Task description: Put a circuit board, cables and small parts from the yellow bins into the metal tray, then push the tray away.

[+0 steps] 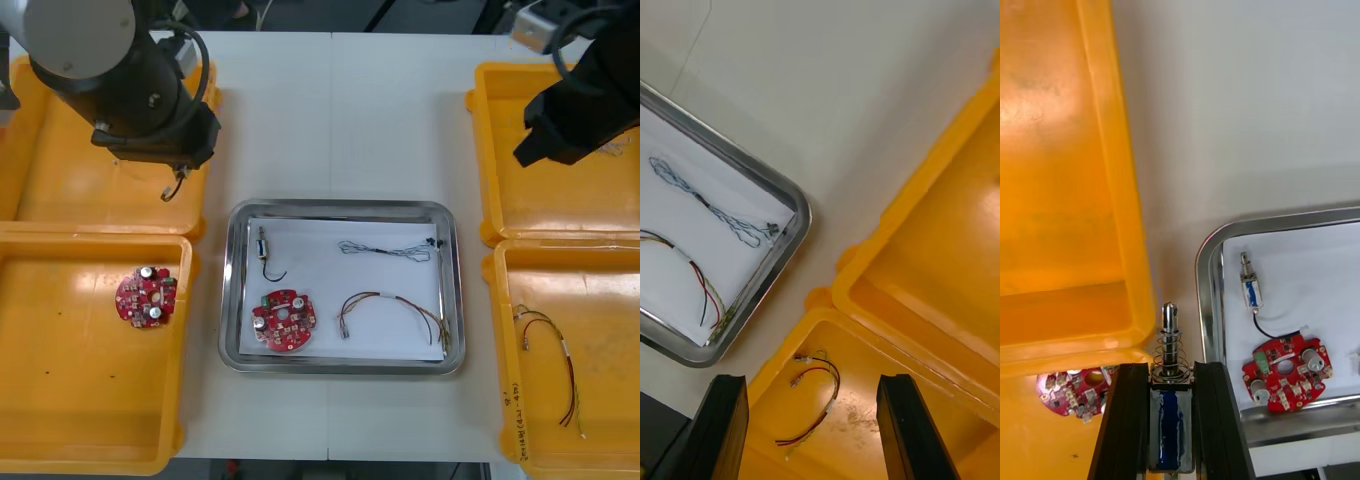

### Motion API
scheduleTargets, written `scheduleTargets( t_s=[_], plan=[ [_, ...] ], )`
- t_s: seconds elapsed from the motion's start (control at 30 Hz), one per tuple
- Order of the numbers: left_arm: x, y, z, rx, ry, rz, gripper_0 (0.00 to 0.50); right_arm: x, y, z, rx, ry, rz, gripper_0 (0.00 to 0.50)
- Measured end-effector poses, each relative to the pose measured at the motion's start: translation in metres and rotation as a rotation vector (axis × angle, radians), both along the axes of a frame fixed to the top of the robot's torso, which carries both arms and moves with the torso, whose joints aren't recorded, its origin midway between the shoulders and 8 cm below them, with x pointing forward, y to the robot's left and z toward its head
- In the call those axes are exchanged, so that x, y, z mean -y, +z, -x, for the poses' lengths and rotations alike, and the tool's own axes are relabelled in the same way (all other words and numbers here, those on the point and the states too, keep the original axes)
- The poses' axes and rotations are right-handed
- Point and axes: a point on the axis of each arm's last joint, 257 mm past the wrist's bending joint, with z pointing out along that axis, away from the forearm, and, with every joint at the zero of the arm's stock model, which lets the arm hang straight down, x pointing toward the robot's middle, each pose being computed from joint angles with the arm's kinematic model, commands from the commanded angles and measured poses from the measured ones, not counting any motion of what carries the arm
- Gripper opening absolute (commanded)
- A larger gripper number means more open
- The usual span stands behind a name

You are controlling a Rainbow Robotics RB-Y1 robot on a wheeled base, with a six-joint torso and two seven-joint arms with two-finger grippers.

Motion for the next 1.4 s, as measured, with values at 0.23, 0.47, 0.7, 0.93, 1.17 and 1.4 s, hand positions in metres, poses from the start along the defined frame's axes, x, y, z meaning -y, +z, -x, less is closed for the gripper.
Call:
scheduleTargets(
  t_s=[0.23, 0.47, 0.7, 0.93, 1.17, 1.4],
  plan=[
    [0.023, -0.017, -0.002, 0.011, 0.012, -0.002, 0.0, 0.065, 0.019, 0.008, 0.062, -0.195, -0.093, 0.5],
    [0.047, -0.029, -0.001, 0.017, 0.043, 0.025, 0.0, 0.121, 0.015, 0.019, 0.073, -0.344, -0.135, 0.5],
    [0.068, -0.048, 0.002, 0.025, 0.003, -0.006, 0.001, 0.155, -0.003, 0.033, 0.037, -0.442, -0.161, 0.5],
    [0.086, -0.063, 0.005, 0.024, 0.019, 0.019, 0.002, 0.182, -0.019, 0.05, 0.009, -0.521, -0.18, 0.5],
    [0.093, -0.084, 0.002, -0.002, 0.116, 0.066, 0.003, 0.207, -0.032, 0.068, -0.008, -0.594, -0.184, 0.5],
    [0.094, -0.101, -0.001, -0.006, 0.112, 0.05, 0.004, 0.214, -0.054, 0.084, -0.029, -0.625, -0.166, 0.5]
  ],
)
